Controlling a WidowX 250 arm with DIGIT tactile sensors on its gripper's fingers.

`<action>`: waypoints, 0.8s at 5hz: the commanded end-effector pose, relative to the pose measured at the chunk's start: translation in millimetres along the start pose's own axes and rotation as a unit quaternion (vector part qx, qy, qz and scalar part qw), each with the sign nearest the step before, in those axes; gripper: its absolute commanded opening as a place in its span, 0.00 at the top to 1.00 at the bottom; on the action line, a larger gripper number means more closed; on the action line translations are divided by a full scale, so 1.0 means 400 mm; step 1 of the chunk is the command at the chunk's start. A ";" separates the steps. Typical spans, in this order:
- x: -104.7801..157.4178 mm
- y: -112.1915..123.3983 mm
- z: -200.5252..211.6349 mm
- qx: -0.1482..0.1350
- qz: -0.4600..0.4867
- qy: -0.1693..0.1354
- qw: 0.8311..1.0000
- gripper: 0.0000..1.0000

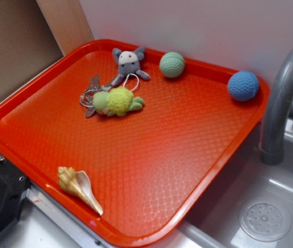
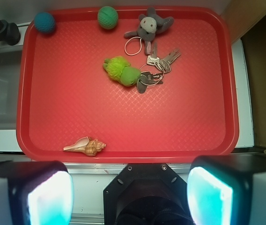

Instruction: Grab the green ball.

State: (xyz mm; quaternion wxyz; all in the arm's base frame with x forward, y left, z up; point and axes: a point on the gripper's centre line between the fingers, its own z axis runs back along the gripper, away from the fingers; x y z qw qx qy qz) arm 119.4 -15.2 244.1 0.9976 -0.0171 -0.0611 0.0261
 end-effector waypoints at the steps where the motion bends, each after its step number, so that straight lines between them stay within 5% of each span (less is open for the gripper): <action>1: 0.000 0.000 0.000 0.000 0.000 0.000 1.000 0.00; 2: 0.110 -0.023 -0.124 -0.006 -0.100 -0.038 0.994 0.00; 3: 0.232 -0.042 -0.204 0.010 -0.100 -0.075 0.992 0.00; 4: 0.326 -0.052 -0.274 0.048 -0.102 -0.143 0.983 0.00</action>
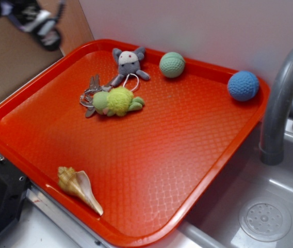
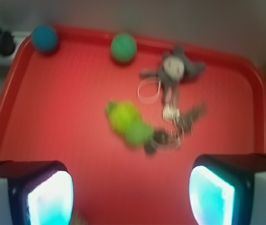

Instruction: Grab the green ball.

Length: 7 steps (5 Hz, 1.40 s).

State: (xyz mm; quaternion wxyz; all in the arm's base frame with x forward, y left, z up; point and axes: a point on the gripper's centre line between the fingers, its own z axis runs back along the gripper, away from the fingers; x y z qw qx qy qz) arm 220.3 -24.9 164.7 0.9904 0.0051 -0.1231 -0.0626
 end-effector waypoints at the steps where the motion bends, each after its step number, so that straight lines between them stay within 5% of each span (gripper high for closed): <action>1: 0.165 0.003 -0.143 -0.013 -0.026 -0.125 0.992 0.00; 2: 0.214 -0.008 -0.215 -0.031 -0.052 -0.145 0.988 0.00; 4: 0.273 -0.020 -0.312 -0.056 -0.048 -0.108 0.991 0.00; 5: 0.330 -0.025 -0.327 -0.037 -0.058 -0.107 0.992 0.00; 6: 0.360 -0.016 -0.350 -0.058 -0.029 -0.075 0.995 0.00; 7: 0.361 -0.018 -0.352 -0.048 -0.023 -0.068 0.996 1.00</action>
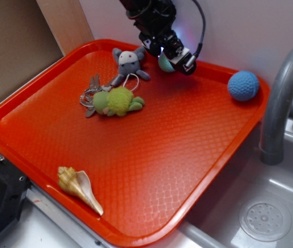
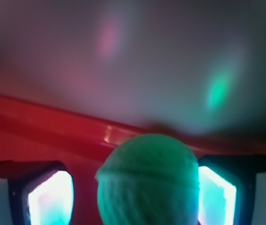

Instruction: Grab the green ball.

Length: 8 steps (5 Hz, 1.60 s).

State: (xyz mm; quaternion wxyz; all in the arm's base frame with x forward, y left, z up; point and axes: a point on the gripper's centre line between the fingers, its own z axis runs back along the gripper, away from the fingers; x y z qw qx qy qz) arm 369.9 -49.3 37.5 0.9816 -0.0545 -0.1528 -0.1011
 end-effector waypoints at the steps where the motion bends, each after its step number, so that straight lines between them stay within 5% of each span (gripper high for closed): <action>1: 0.068 0.003 0.052 0.009 0.001 -0.027 1.000 1.00; 4: -0.063 -0.020 0.406 0.008 -0.015 -0.042 0.999 1.00; 6: -0.184 -0.059 0.623 0.025 0.010 0.040 0.999 1.00; 8: -0.235 -0.086 0.643 0.040 0.005 0.082 0.996 1.00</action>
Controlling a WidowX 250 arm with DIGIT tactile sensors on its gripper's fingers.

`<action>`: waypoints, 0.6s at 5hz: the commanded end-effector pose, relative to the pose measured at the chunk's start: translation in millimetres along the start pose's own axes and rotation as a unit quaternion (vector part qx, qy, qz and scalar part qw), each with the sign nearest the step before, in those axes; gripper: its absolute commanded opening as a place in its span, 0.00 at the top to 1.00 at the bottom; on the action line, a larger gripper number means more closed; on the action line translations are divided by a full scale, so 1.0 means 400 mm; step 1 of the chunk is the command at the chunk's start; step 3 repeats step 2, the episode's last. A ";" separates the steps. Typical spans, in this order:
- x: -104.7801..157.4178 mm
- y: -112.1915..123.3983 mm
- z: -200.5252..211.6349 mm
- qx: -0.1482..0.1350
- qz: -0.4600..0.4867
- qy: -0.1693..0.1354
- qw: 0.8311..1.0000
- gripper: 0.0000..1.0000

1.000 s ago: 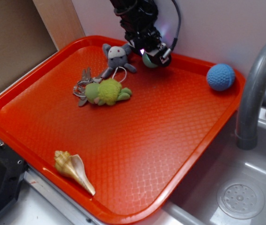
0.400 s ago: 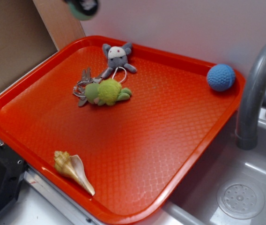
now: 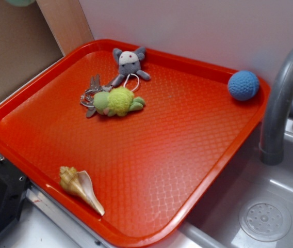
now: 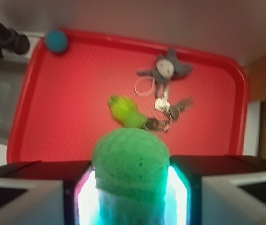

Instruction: Grab the green ball.

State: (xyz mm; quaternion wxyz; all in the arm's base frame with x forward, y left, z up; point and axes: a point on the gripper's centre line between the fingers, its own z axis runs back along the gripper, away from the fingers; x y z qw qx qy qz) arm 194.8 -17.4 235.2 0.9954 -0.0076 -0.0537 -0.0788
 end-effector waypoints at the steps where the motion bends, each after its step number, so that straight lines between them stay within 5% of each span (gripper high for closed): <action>1: 0.019 -0.020 0.052 -0.008 -0.017 -0.020 1.000 1.00; 3: 0.013 -0.013 0.049 -0.007 -0.013 -0.021 1.000 1.00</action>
